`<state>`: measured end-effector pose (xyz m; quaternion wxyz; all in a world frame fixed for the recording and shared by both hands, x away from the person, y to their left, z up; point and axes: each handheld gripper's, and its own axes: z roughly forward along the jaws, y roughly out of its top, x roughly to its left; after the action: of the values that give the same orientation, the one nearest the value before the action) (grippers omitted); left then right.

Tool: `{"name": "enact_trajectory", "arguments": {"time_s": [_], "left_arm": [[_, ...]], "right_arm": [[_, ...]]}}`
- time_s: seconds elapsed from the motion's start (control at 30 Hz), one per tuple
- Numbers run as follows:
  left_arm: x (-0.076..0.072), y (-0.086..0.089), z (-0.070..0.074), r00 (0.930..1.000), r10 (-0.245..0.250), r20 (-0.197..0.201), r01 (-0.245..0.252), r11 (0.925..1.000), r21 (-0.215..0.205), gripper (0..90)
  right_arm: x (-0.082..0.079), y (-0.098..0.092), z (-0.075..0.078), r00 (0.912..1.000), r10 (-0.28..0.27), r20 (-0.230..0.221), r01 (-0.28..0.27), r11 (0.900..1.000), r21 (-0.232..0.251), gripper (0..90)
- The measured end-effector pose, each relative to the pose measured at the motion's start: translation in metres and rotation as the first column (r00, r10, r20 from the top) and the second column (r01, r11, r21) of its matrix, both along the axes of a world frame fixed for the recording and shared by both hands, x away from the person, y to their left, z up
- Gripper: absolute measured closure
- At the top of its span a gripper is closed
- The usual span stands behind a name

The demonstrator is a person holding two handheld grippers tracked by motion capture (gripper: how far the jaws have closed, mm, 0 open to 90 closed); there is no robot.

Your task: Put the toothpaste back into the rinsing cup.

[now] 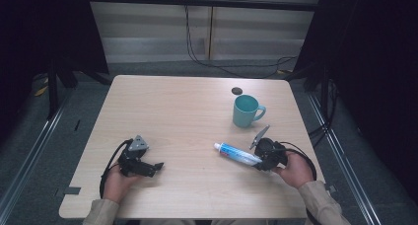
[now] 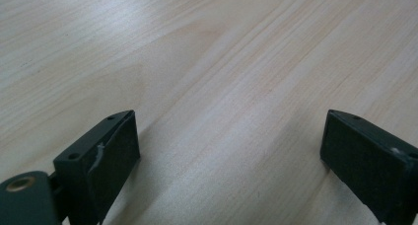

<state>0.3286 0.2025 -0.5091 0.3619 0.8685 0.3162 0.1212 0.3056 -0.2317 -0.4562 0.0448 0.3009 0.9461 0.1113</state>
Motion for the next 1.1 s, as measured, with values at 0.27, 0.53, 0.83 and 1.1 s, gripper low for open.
{"name": "enact_trajectory", "arguments": {"time_s": [0.27,0.53,0.83,1.1], "left_arm": [[-0.001,-0.005,0.009,0.9979,-0.064,-0.012,0.065,0.9956,0.067,15.9],[-0.001,-0.029,0.028,0.9871,-0.159,-0.021,0.160,0.9816,0.103,17.5],[0.003,-0.064,0.054,0.9636,-0.267,0.009,0.262,0.9514,0.161,18.3],[0.009,-0.093,0.068,0.9461,-0.324,0.013,0.316,0.9310,0.183,18.6]], "right_arm": [[0.000,0.003,0.011,0.9985,0.028,0.047,-0.027,0.999,-0.023,75.7],[0.003,0.008,0.026,0.9974,0.051,0.051,-0.049,0.998,-0.039,75.7],[0.006,0.021,0.035,0.9945,0.093,0.048,-0.091,0.995,-0.049,75.8],[0.005,0.034,0.041,0.9895,0.138,0.044,-0.135,0.989,-0.062,76.1]]}}
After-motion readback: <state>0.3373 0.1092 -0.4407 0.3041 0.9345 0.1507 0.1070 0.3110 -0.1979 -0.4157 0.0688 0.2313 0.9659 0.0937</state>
